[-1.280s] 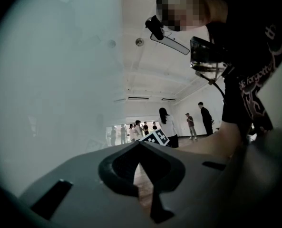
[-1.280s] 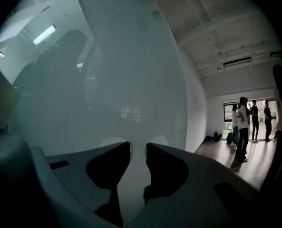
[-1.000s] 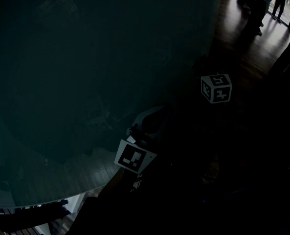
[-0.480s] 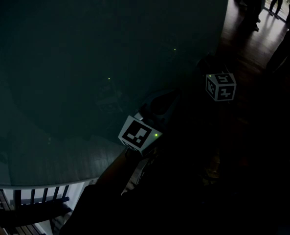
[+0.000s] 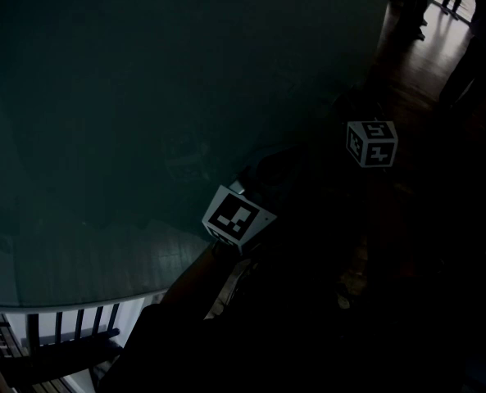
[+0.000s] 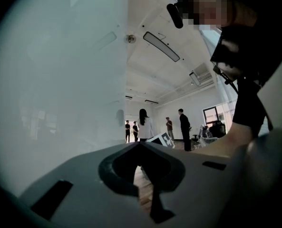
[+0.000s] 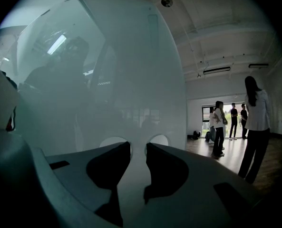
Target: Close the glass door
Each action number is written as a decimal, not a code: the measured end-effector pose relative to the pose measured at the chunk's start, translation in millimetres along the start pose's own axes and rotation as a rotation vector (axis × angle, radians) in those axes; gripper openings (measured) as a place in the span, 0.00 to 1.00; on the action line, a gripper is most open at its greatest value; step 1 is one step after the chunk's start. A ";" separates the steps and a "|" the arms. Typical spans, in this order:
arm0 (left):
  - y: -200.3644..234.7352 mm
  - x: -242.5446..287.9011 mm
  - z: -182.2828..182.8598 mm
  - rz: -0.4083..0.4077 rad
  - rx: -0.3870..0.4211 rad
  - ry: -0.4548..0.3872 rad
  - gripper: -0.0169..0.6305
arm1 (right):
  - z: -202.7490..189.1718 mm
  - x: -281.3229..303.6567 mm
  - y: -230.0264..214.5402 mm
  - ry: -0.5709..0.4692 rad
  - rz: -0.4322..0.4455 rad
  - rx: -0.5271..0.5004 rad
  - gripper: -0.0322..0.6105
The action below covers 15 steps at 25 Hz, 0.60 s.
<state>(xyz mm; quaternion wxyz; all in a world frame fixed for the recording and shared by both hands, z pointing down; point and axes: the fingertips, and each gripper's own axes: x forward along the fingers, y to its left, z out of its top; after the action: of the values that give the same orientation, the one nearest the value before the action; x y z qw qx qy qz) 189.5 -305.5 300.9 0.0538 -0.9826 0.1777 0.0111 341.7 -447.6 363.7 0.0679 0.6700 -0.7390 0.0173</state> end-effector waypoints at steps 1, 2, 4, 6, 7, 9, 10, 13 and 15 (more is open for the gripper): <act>-2.4 1.1 -0.4 -0.009 0.000 -0.002 0.03 | -0.7 -2.9 -2.8 -0.002 -0.010 0.002 0.21; -5.1 1.8 0.3 -0.016 -0.005 -0.003 0.03 | -1.0 -6.1 -5.5 -0.004 -0.021 0.003 0.21; -10.8 0.1 3.2 -0.030 -0.013 -0.004 0.03 | -0.9 -12.8 -8.2 -0.004 -0.041 0.006 0.21; -16.3 -4.3 5.7 -0.037 -0.014 0.001 0.03 | -0.8 -18.8 -8.0 0.000 -0.058 0.008 0.21; -19.6 -6.4 6.9 -0.037 -0.022 0.008 0.03 | -1.1 -22.0 -7.9 0.002 -0.066 0.008 0.21; -27.2 -11.5 9.6 -0.044 -0.030 0.017 0.03 | -1.7 -30.7 -8.5 0.003 -0.084 0.011 0.21; -31.0 -14.4 11.7 -0.056 -0.029 0.014 0.03 | -1.5 -35.5 -9.0 0.004 -0.093 0.013 0.21; -39.2 -23.4 18.8 -0.088 -0.037 -0.004 0.03 | -1.1 -47.3 -10.8 0.010 -0.118 0.018 0.21; -45.9 -28.5 21.7 -0.093 -0.050 0.002 0.03 | -1.0 -55.4 -12.1 0.015 -0.124 0.020 0.21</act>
<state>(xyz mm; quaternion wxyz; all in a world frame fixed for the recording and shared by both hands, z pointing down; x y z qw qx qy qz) 178.8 -250.5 285.1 0.0293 -0.9908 0.1314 0.0122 359.0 -394.0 357.0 0.0675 0.7150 -0.6954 0.0253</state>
